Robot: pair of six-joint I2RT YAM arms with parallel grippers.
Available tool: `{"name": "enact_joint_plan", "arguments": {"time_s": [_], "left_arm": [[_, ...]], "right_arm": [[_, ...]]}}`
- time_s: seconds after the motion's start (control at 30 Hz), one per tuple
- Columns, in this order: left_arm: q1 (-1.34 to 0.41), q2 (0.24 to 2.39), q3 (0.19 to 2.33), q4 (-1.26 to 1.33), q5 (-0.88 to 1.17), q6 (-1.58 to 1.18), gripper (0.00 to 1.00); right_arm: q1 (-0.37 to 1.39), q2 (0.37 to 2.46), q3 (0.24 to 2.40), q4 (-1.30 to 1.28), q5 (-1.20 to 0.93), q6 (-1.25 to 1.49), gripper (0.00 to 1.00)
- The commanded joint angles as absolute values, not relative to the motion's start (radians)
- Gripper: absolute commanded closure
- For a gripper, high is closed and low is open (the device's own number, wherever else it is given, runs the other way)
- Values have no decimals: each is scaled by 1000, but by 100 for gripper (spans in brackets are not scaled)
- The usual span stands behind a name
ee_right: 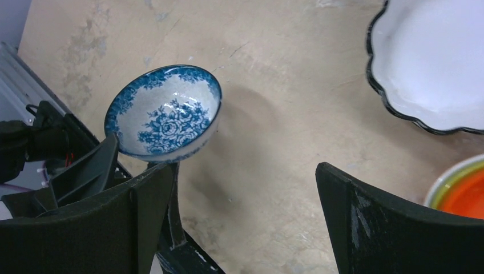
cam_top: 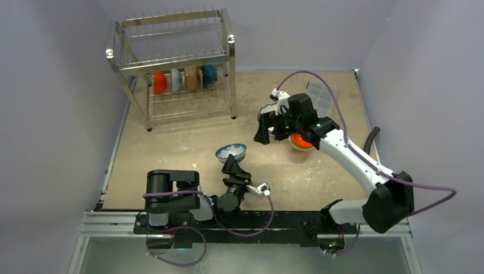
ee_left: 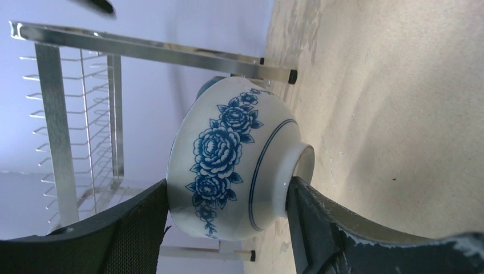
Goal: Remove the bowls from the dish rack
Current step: Place the bowl at the center of the board.
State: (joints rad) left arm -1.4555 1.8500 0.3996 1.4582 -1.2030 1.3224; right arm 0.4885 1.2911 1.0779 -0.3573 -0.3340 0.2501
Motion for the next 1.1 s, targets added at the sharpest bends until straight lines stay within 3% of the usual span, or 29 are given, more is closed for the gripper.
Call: {"name": "enact_joint_plan", "arguments": {"time_s": [0.0,0.67,0.9,1.07], "left_arm": [[-1477,1846,411,1778,-1173,1381,100],[-1513,1891,455,1779,-1159,1478,100],[-1523,1907,463,1779,-1160,1495,100],[-1530,1915,463,1779,-1168,1493,100]], "right_arm": [[553,1375,1161,-369,-359,231,1],[631,1657,1287,-471,-489,121,7],[666,1725,1306,-496,-537,88,13],[687,1769,1312,-522,-562,61,22]]}}
